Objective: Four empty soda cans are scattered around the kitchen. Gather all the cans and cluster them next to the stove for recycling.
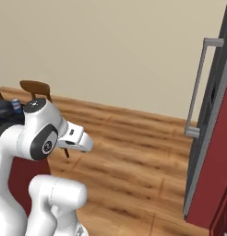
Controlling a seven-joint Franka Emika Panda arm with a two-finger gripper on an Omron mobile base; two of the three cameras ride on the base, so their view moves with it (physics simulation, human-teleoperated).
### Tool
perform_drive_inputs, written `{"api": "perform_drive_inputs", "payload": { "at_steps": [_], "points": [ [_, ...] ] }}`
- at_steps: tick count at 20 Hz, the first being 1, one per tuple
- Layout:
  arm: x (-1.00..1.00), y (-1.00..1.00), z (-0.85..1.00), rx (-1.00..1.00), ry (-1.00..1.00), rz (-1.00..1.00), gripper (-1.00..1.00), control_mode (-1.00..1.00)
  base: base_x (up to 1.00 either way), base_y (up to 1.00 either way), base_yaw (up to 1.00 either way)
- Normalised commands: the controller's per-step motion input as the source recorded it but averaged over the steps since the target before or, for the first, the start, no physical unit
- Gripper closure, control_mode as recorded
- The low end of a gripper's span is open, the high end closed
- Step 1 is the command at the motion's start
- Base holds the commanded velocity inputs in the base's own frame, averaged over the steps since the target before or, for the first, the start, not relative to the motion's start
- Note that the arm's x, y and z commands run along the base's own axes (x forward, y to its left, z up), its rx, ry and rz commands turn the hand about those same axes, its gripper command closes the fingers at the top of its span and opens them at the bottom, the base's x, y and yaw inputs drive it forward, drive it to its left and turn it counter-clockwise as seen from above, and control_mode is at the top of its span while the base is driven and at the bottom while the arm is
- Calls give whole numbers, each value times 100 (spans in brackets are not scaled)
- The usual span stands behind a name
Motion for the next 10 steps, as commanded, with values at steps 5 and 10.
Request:
{"api": "perform_drive_inputs", "payload": {
  "at_steps": [5, 10],
  "points": [
    [0, 0, 0, 0, 0, 0, -100, 100, -51, -15, 28],
    [0, 0, 0, 0, 0, 0, -100, 100, -45, -11, 23]
  ]
}}
